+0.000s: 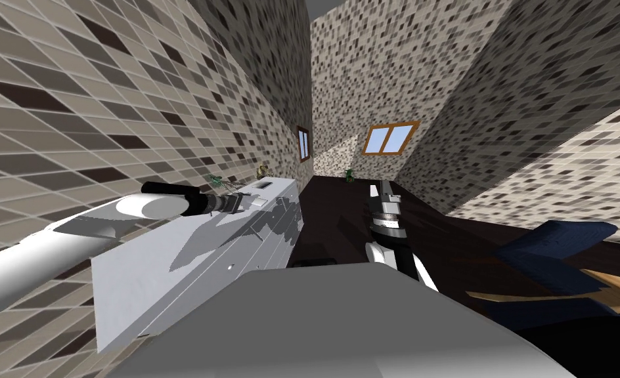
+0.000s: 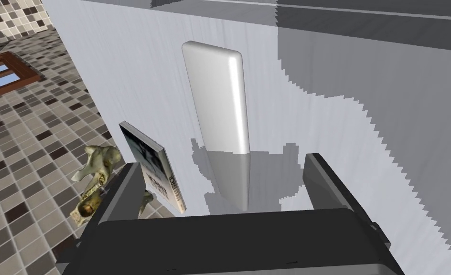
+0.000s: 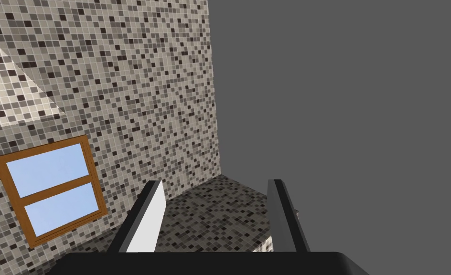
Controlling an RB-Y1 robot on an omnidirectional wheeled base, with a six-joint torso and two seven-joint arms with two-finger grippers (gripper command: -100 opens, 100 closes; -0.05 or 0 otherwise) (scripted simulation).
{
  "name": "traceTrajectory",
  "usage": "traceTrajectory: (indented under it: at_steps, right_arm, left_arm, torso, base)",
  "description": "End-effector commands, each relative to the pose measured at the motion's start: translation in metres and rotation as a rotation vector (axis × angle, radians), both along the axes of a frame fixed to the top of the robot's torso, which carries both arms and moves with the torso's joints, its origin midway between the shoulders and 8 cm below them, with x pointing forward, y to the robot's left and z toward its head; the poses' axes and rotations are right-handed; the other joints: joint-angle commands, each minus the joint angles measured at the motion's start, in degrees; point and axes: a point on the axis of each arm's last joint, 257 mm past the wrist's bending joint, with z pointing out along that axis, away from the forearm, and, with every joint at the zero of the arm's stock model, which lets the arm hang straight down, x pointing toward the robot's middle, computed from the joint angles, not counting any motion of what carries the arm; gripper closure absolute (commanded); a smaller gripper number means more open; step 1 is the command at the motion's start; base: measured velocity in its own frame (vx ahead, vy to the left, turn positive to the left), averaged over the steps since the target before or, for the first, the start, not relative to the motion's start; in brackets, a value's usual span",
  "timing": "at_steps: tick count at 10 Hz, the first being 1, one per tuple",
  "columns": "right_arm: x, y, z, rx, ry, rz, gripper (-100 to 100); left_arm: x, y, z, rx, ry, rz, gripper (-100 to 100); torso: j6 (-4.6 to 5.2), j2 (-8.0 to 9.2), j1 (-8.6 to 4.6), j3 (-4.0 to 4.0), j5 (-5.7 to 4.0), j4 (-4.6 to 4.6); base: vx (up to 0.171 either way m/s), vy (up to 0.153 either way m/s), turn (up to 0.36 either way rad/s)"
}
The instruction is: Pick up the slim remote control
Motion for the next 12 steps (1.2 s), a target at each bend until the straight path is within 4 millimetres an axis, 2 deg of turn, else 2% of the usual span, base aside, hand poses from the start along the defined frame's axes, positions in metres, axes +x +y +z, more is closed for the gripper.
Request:
traceTrajectory:
  at_steps: [1,2,3,4,5,6,7,8,9,11,12]
  right_arm:
    - [0.0,0.0,0.0,0.0,0.0,0.0,0]
    - [0.0,0.0,0.0,0.0,0.0,0.0,0]
    - [0.0,0.0,0.0,0.0,0.0,0.0,0]
    - [0.0,0.0,0.0,0.0,0.0,0.0,0]
    - [0.0,0.0,0.0,0.0,0.0,0.0,0]
    - [0.0,0.0,0.0,0.0,0.0,0.0,0]
    - [0.0,0.0,0.0,0.0,0.0,0.0,0]
    - [0.0,0.0,0.0,0.0,0.0,0.0,0]
    - [0.0,0.0,0.0,0.0,0.0,0.0,0]
    - [0.0,0.0,0.0,0.0,0.0,0.0,0]
    - [0.0,0.0,0.0,0.0,0.0,0.0,0]
  left_arm:
    - [-0.007,0.001,-0.002,0.013,0.051,0.002,-100]
    - [-0.019,0.003,-0.011,0.005,0.12,0.013,-100]
    - [-0.02,0.004,-0.008,0.018,0.13,0.009,-100]
    - [-0.033,0.006,-0.016,0.014,0.202,0.021,-100]
    - [-0.034,0.007,-0.014,0.024,0.207,0.018,-100]
    - [-0.048,0.009,-0.021,0.023,0.28,0.031,-100]
    - [-0.048,0.009,-0.019,0.029,0.282,0.029,-100]
    - [-0.062,0.01,-0.025,0.027,0.354,0.04,-100]
    - [-0.062,0.01,-0.023,0.035,0.355,0.039,-100]
    - [-0.089,0.012,-0.032,0.037,0.484,0.063,-100]
    - [-0.09,0.013,-0.029,0.049,0.491,0.062,-100]
  torso:
    - [0.0,0.0,0.0,0.0,0.0,0.0]
    - [-0.01,0.02,0.0,0.01,0.0,0.0]
    - [0.0,-0.04,0.0,-0.02,0.0,-0.01]
    - [-0.02,-0.01,-0.01,-0.01,0.0,-0.01]
    - [0.0,-0.07,0.0,-0.04,0.0,-0.02]
    - [-0.01,-0.02,0.02,-0.02,0.01,-0.01]
    - [0.0,-0.07,0.04,-0.04,0.01,-0.02]
    - [-0.02,0.0,0.02,-0.01,0.02,-0.01]
    - [-0.01,-0.03,0.02,-0.02,0.01,-0.01]
    - [0.0,0.03,0.01,0.01,0.01,0.0]
    - [-0.01,-0.09,0.01,-0.05,0.01,-0.02]
  base:
    - [0.085,0.017,-0.035]
    - [0.108,0.018,-0.065]
    - [0.096,0.015,-0.035]
    - [0.118,0.018,-0.057]
    - [0.095,0.025,-0.031]
    - [0.113,0.031,-0.072]
    - [0.089,0.024,-0.027]
    - [0.1,0.023,-0.043]
    - [0.085,0.02,-0.03]
    - [0.106,0.026,-0.075]
    - [0.117,0.034,-0.02]
